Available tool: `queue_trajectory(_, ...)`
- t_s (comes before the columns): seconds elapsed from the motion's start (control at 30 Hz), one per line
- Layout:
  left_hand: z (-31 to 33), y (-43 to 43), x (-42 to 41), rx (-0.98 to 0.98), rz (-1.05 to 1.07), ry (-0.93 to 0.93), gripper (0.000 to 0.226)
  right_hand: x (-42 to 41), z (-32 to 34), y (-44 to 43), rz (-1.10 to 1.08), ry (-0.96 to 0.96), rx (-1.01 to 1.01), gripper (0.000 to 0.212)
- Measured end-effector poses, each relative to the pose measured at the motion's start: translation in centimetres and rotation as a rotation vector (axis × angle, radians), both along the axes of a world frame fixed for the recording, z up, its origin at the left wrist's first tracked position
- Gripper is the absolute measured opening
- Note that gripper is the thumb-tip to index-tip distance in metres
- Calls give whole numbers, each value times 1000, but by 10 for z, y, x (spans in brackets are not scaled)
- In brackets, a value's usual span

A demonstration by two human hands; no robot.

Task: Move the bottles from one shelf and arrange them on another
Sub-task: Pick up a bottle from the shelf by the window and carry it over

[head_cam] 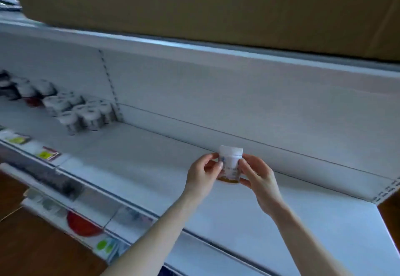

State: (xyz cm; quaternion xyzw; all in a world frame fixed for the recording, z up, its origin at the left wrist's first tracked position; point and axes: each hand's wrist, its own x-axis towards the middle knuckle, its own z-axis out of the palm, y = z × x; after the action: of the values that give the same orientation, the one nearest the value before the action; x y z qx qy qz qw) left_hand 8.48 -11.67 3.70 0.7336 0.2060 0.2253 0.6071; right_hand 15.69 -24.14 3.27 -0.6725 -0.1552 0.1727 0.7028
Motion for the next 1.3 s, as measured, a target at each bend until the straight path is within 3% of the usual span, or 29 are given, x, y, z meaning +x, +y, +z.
queue_trajectory(0.33,16,207,-205,-71,298,-165,18,-162,10,249,341,10,58,10)
queue_trajectory(0.6,21,342,-333,-90,485,-166,20,-271,21,406,520,-13,44,13)
queue_trajectory(0.73,19,404,-364,-108,542,-182,22,-297,23,476,604,-38,21,21)
queue_trajectory(0.97,9,545,-370,-121,560,-177,26,-302,15,624,636,11,9,5)
queue_trajectory(1.3,24,718,-370,-105,548,-141,19,-302,31,797,631,-17,-47,5)
